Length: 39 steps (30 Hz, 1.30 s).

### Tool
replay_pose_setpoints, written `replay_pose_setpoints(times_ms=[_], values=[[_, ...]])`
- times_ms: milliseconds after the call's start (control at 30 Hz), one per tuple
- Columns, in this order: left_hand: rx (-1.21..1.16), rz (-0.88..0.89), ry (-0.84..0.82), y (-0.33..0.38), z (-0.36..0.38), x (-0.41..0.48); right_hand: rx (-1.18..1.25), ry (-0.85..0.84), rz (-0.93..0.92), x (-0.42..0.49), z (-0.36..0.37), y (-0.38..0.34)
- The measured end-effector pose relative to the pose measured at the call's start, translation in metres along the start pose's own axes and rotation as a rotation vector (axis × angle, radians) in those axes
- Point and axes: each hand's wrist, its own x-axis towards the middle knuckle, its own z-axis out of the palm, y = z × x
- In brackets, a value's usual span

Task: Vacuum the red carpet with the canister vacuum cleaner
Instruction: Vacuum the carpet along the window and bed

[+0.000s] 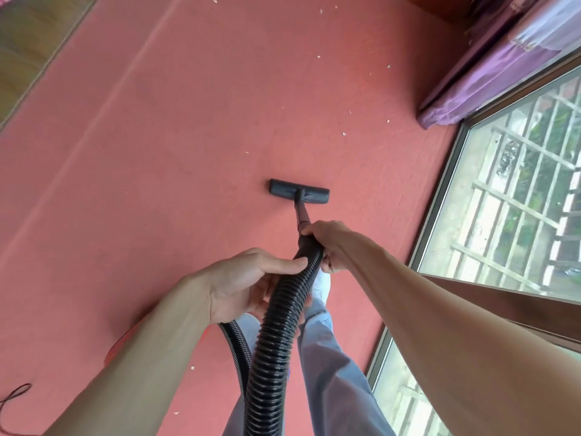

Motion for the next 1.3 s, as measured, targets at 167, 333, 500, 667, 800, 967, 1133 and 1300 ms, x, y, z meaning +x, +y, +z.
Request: replay_pose_setpoints(times_ms=[167, 333, 500, 667, 800, 967, 1133, 1300], values=[[-0.026, 0.086, 0.098, 0.012, 0.003, 0.011, 0.045, 0.028, -0.057, 0.013, -0.004, -0.021], [-0.039, 0.093, 0.007, 0.011, -0.001, 0.005, 0.026, -0.014, -0.030, 0.004, -0.008, -0.017], [-0.123, 0.178, 0.032, 0.016, -0.001, -0.005, 0.067, -0.021, -0.132, -0.016, -0.011, -0.039], [-0.238, 0.204, 0.063, 0.022, -0.015, -0.012, 0.032, -0.035, -0.198, -0.026, 0.001, -0.071], [-0.298, 0.203, 0.105, 0.018, -0.020, -0.013, 0.089, -0.088, -0.239, -0.023, 0.018, -0.081], [-0.387, 0.241, 0.181, 0.014, -0.029, -0.014, 0.108, -0.054, -0.271, -0.007, 0.044, -0.095], [-0.455, 0.278, 0.238, 0.012, -0.038, -0.019, 0.114, -0.134, -0.191, -0.007, 0.052, -0.107], [-0.479, 0.249, 0.255, 0.012, -0.046, -0.024, 0.173, -0.210, -0.091, -0.003, 0.058, -0.107]])
